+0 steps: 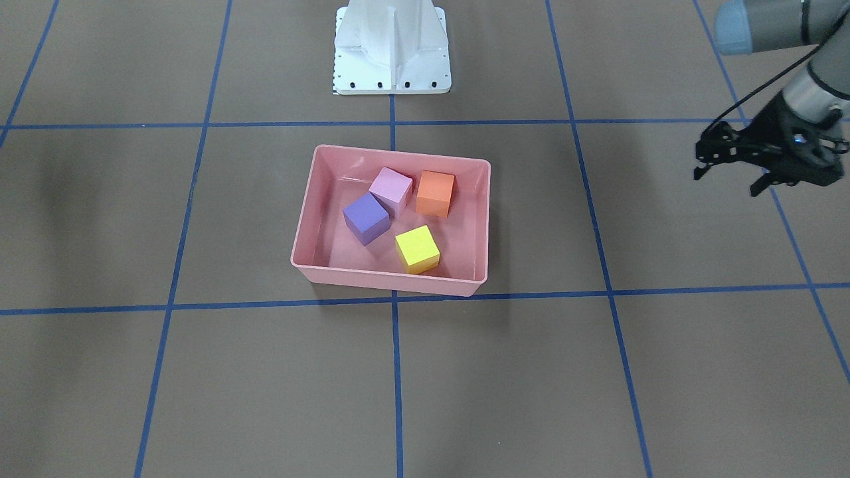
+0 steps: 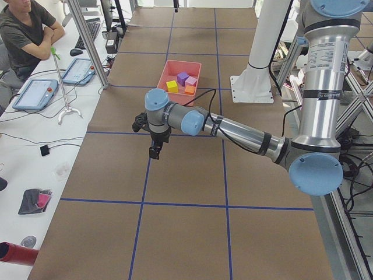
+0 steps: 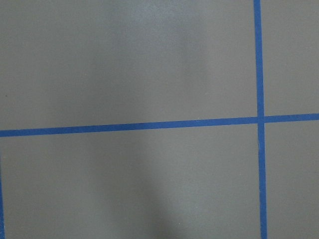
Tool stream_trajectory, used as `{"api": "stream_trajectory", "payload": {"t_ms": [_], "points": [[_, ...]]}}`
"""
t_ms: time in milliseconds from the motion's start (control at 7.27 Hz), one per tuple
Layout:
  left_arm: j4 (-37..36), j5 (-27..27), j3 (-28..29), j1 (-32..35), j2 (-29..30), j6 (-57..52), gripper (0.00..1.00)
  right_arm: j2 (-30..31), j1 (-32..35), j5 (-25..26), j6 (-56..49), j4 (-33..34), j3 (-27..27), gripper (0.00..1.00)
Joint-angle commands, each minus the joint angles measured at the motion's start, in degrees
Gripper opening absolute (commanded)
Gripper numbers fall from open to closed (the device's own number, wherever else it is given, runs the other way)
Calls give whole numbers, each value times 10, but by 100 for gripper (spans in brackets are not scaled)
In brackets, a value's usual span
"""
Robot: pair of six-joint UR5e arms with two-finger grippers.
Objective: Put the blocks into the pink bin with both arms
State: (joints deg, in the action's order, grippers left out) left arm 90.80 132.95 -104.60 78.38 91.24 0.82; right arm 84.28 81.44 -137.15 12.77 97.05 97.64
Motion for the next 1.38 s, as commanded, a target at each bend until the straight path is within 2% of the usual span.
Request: {"api": "stream_trajectory", "payload": {"t_ms": [0, 413, 688, 1238], "points": [[-16, 24, 52, 63, 4, -32, 99, 0, 18, -20, -47, 0, -18, 99], [-15, 26, 65, 74, 3, -32, 99, -2, 19, -15, -49, -1, -17, 99], [-15, 21, 83, 96, -2, -59, 99, 5, 18, -9, -45, -53, -31, 99], [-19, 24, 102, 104, -6, -59, 99, 11, 18, 17, -37, -57, -33, 99]]}}
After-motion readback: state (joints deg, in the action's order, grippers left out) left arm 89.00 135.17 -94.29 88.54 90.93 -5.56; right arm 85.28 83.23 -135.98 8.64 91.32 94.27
